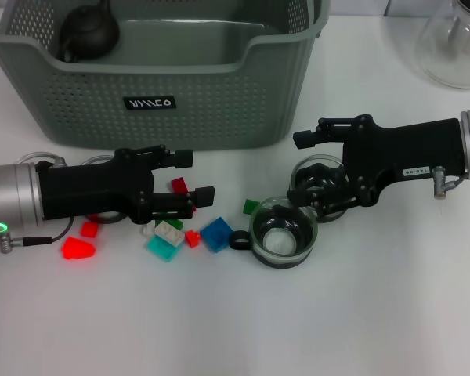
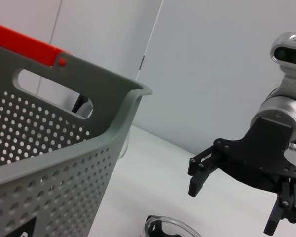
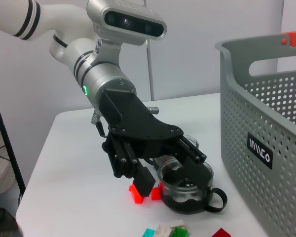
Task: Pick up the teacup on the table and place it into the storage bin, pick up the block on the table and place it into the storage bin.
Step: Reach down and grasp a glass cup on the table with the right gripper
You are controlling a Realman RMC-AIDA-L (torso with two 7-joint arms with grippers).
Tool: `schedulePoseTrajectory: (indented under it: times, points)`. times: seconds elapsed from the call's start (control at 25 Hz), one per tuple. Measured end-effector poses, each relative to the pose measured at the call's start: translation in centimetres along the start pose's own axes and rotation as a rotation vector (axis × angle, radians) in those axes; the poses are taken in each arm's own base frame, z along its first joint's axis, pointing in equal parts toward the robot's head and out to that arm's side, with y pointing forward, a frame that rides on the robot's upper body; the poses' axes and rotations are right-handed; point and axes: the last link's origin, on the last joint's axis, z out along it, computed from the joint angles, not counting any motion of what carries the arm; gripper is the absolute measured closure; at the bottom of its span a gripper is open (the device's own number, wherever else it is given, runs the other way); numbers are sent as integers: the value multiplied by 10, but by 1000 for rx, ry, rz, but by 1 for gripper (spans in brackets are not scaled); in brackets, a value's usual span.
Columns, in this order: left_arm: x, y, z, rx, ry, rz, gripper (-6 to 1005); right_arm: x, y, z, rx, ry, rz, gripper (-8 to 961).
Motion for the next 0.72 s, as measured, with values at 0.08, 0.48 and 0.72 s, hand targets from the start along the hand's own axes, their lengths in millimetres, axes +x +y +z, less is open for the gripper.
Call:
schedulePoseTrajectory:
  times: [0.08, 0.48, 0.72]
  points:
    - [0, 0, 0, 0, 0, 0, 171, 0, 0, 0, 1, 0, 0, 16]
    - [0, 1, 0, -4, 2, -2, 170, 1, 0, -1, 3, 2, 1, 28]
    - [-1, 2, 0, -4, 2, -4, 169, 1, 1, -7, -13, 33, 12, 35]
